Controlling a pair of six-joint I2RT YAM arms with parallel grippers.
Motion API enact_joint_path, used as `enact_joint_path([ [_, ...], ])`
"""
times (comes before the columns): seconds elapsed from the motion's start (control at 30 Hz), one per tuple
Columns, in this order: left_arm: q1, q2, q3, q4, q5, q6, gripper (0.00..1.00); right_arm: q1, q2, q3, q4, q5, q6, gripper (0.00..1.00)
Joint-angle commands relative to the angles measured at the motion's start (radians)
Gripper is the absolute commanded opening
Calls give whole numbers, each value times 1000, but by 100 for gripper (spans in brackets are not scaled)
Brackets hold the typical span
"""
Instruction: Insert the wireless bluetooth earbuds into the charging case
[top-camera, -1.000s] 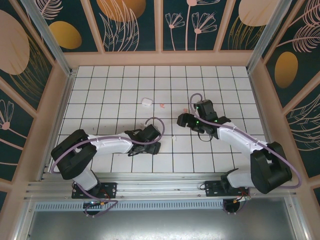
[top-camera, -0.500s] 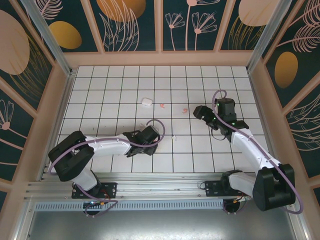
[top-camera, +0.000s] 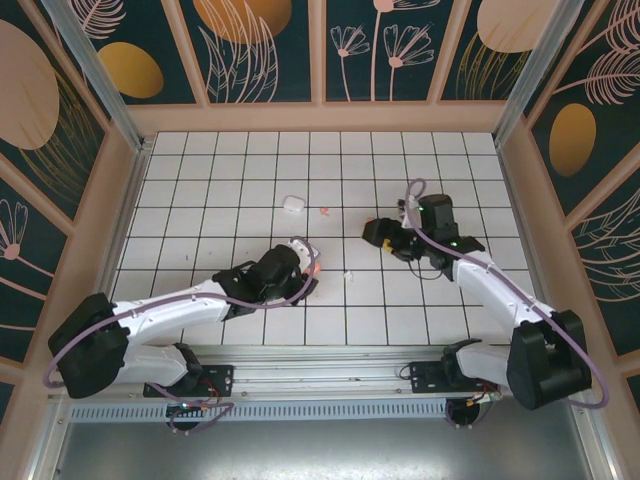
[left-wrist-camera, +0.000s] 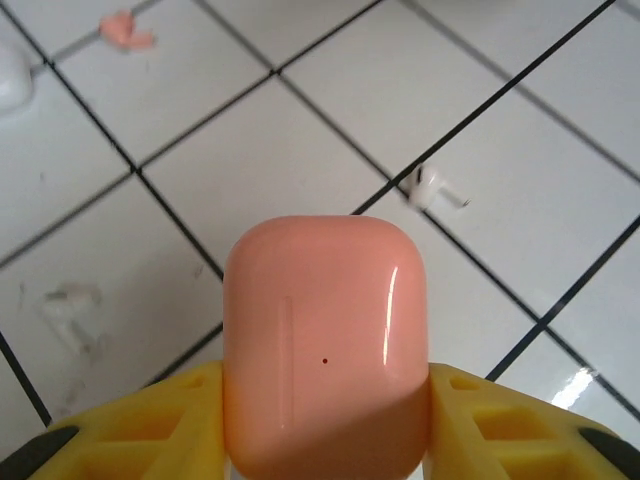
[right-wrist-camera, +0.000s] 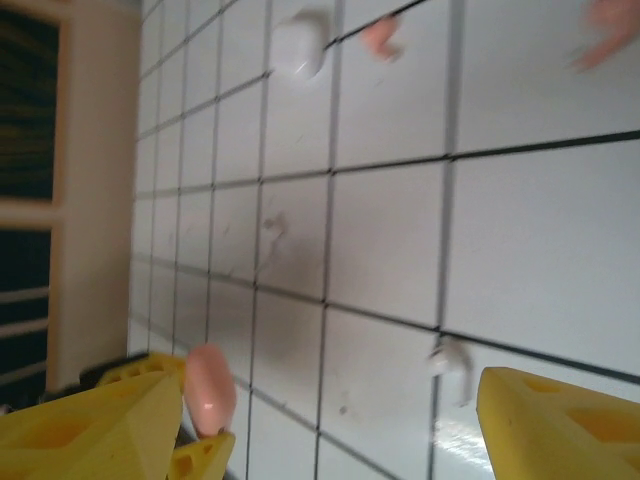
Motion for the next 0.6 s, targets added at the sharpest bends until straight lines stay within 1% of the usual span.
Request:
enact_joint_path([
  [0.0, -5, -38, 19, 55, 32, 161, 41, 88, 60, 124, -64, -142, -105, 79],
  [0.1, -6, -55, 51, 64, 28, 214, 40, 143, 107, 198, -135, -164, -154, 80],
  [0.27, -7, -62, 82, 89, 54, 235, 40, 150, 112, 193, -100, -220, -159, 79],
  [0.57, -6, -94, 75, 147, 114, 238, 40, 177, 156, 182, -54, -322, -174, 68],
])
